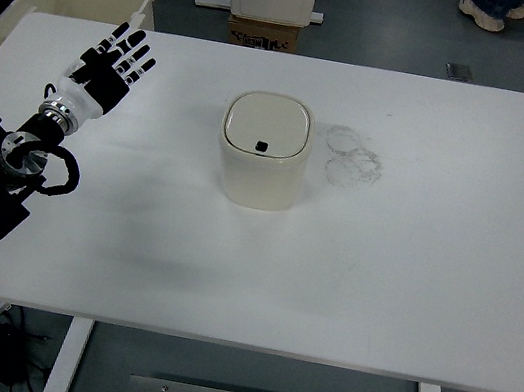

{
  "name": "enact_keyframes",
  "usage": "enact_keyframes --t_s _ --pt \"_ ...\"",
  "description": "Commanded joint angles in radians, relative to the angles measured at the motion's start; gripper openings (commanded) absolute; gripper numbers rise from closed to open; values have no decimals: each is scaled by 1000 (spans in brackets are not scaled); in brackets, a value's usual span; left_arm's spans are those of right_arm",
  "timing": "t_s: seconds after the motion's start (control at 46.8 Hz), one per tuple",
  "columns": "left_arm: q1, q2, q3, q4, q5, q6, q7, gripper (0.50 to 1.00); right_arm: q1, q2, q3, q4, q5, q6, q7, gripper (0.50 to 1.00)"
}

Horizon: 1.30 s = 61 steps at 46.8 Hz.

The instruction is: Open trash can

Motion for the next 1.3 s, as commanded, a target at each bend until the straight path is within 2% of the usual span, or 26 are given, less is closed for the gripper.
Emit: enact_keyframes --t_s 0.0,0.321,0.428,0.556,0.727,0.812,1.069,1.283 --pt "-6 2 0 -7 0 0 5 1000 0 0 0 0 0 0 0 993" --pt "-13 23 3 -64 44 11 14 1000 0 0 0 0 0 0 0 993" --pt "-13 54 5 -114 92 15 55 1000 0 0 0 0 0 0 0 993" --pt "-14 84 5 -153 146 44 71 1000 0 0 0 0 0 0 0 993" --pt "-16 149 8 -266 215 54 109 1000 0 0 0 0 0 0 0 993" --pt "-23 184 14 -326 228 86 115 1000 0 0 0 0 0 0 0 993" --pt "-92 287 132 -482 311 114 135 1000 0 0 1 0 0 0 0 993" --pt "-178 356 290 -533 343 112 136 1000 0 0 0 0 0 0 0 993"
